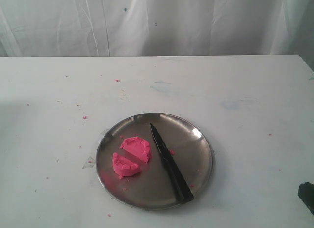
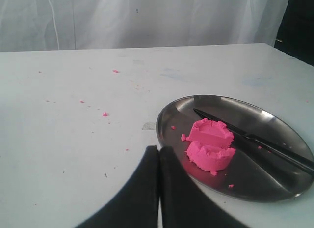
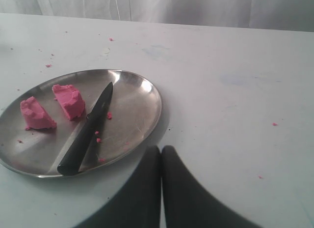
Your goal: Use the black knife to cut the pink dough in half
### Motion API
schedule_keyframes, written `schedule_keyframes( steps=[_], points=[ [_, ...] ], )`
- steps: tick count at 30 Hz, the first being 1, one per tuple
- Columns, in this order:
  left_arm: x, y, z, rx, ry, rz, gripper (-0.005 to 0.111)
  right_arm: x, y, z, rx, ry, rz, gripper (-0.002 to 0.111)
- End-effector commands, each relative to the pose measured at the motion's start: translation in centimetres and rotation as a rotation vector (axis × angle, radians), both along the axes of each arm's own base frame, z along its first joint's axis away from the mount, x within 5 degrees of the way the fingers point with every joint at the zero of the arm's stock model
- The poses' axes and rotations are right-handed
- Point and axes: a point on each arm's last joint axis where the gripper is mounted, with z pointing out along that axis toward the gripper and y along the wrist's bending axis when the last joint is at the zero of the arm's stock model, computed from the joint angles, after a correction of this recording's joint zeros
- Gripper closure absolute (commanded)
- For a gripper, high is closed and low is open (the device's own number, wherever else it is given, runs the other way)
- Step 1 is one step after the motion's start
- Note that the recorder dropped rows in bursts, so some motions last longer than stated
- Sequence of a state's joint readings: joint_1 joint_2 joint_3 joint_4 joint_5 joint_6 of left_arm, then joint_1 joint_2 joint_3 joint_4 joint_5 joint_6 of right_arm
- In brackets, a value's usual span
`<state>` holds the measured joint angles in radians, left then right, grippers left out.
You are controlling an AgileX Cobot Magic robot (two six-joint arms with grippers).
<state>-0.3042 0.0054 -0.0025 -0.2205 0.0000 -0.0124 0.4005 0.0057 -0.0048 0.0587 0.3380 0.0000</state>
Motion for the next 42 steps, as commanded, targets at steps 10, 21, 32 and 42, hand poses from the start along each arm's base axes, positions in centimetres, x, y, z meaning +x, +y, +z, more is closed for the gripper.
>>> schedule_keyframes(
  steps=[10, 21, 32, 42],
  points=[
    [0.1, 0.4, -0.1, 0.005, -0.005, 0.066, 0.107, 0.0, 0.0, -0.1, -0.006, -0.005, -0.003, 0.108],
    [0.4, 1.6, -0.1, 0.006, -0.005, 0.297, 0.107, 0.0, 0.0, -0.1, -0.006, -0.005, -0.003, 0.108],
    [0.4, 2.3, -0.1, 0.006, -0.004, 0.408, 0.107, 0.0, 0.0, -0.1, -0.006, -0.005, -0.003, 0.108],
    [0.4, 2.3, -0.1, 0.006, -0.004, 0.408, 0.107, 0.0, 0.0, -0.1, -0.006, -0.005, -0.003, 0.108]
  ],
)
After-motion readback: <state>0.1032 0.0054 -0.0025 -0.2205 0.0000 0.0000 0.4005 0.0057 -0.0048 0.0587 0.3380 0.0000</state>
